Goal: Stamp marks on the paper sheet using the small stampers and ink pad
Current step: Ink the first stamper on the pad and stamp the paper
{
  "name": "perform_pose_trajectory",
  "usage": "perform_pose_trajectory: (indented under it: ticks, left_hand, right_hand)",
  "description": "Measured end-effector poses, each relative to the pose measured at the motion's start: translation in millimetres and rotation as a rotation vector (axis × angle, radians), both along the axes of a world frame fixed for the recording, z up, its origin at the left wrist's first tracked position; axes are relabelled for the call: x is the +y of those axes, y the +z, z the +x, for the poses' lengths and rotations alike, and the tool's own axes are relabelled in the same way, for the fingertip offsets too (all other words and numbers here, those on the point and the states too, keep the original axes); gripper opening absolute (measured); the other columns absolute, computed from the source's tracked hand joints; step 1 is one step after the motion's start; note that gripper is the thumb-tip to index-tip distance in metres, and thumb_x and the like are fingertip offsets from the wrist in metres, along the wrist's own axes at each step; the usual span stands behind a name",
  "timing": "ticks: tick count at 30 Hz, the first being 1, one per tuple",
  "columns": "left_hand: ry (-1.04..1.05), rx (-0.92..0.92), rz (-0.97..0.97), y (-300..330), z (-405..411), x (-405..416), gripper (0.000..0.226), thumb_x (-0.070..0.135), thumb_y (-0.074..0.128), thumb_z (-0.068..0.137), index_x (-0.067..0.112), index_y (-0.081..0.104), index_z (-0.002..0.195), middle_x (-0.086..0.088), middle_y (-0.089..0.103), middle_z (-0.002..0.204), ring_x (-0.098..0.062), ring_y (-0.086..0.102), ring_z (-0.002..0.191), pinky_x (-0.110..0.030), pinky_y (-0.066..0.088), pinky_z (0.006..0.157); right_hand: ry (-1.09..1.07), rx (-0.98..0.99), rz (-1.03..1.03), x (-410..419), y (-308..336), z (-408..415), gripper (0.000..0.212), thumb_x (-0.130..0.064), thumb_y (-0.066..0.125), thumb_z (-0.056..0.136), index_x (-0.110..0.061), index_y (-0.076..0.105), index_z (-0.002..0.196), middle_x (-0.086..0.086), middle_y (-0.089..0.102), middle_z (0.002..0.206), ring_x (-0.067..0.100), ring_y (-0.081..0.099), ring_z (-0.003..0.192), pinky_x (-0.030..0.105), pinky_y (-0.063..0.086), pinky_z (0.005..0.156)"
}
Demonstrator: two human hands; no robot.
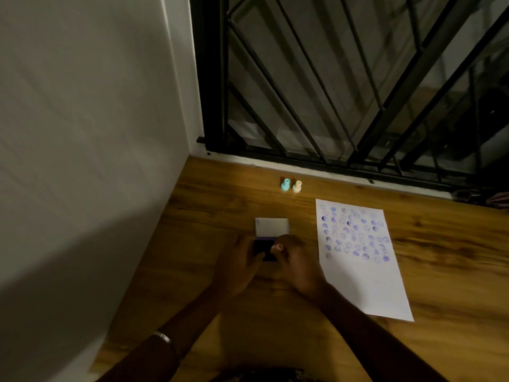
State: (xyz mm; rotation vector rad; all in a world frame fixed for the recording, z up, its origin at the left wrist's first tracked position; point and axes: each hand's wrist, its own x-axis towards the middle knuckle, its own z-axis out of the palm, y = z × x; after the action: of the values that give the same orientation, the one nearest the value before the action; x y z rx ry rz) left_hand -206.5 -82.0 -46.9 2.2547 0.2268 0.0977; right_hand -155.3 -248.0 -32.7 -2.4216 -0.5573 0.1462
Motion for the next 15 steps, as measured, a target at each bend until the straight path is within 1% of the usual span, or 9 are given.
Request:
perform_pose_trajectory:
  ticks: [2,3,4,6,7,9,11,15]
  left_hand:
    - [-0.046,0.011,0.076,-10,0,-5,0.056,0.044,0.066,0.083,0.023,0.048,0.133,-0.003,0.051,0.13,-0.019,0.054,0.11,-0.026,0.041,0.082]
    - [-0.045,0.023,0.077,-13,1,-7,0.063,0.045,0.068,0.082,0.021,0.046,0.136,-0.004,0.049,0.133,-0.021,0.053,0.113,-0.027,0.04,0.084]
    - [-0.044,0.031,0.07,-16,2,-8,0.067,0.045,0.068,0.082,0.019,0.043,0.138,-0.006,0.048,0.135,-0.022,0.051,0.115,-0.028,0.041,0.086]
    - [-0.053,0.03,0.072,-20,2,-10,0.069,0.045,0.067,0.083,0.016,0.041,0.141,-0.008,0.047,0.137,-0.024,0.05,0.118,-0.033,0.043,0.092]
    - [-0.055,0.028,0.091,-22,2,-10,0.069,0.045,0.066,0.084,0.016,0.041,0.141,-0.008,0.047,0.137,-0.024,0.05,0.118,-0.034,0.044,0.093]
    - [-0.05,0.019,0.116,-24,2,-9,0.068,0.045,0.066,0.084,0.015,0.041,0.141,-0.009,0.047,0.137,-0.024,0.05,0.118,-0.034,0.043,0.093]
    - [-0.037,0.003,0.102,-25,2,-9,0.068,0.045,0.066,0.084,0.015,0.042,0.14,-0.009,0.047,0.138,-0.024,0.05,0.119,-0.033,0.042,0.094]
    - [-0.02,-0.011,0.093,-29,3,-8,0.068,0.048,0.067,0.082,0.019,0.043,0.139,-0.006,0.049,0.136,-0.022,0.051,0.116,-0.033,0.045,0.092]
  right_hand:
    - [0.018,0.004,-0.011,7,-3,1,0.011,-0.022,0.051,0.096,-0.021,0.06,0.101,0.002,0.064,0.104,0.007,0.057,0.089,0.01,0.039,0.073]
    - [0.023,0.002,-0.018,9,-3,2,0.012,-0.021,0.051,0.096,-0.018,0.061,0.1,0.004,0.065,0.103,0.008,0.057,0.088,0.011,0.04,0.073]
    - [0.03,-0.004,-0.024,12,-4,3,0.013,-0.019,0.051,0.096,-0.016,0.062,0.1,0.007,0.065,0.103,0.011,0.059,0.088,0.016,0.044,0.074]
    - [0.052,-0.021,-0.042,14,-5,5,0.015,-0.017,0.05,0.096,-0.011,0.064,0.098,0.01,0.067,0.102,0.02,0.062,0.092,0.031,0.052,0.079]
    - [0.058,-0.018,-0.048,15,-6,5,0.015,-0.017,0.05,0.096,-0.01,0.064,0.098,0.01,0.067,0.102,0.022,0.063,0.094,0.035,0.052,0.081]
    - [0.059,0.006,-0.055,15,-6,5,0.016,-0.016,0.05,0.096,-0.009,0.064,0.1,0.011,0.067,0.105,0.022,0.062,0.099,0.038,0.052,0.085]
    - [0.059,0.023,-0.044,15,-5,6,0.016,-0.015,0.051,0.095,-0.008,0.065,0.101,0.012,0.067,0.107,0.024,0.061,0.101,0.039,0.051,0.088]
    - [0.075,0.016,-0.023,15,-2,10,0.015,-0.013,0.052,0.094,-0.007,0.066,0.098,0.011,0.069,0.102,0.023,0.064,0.097,0.037,0.051,0.088]
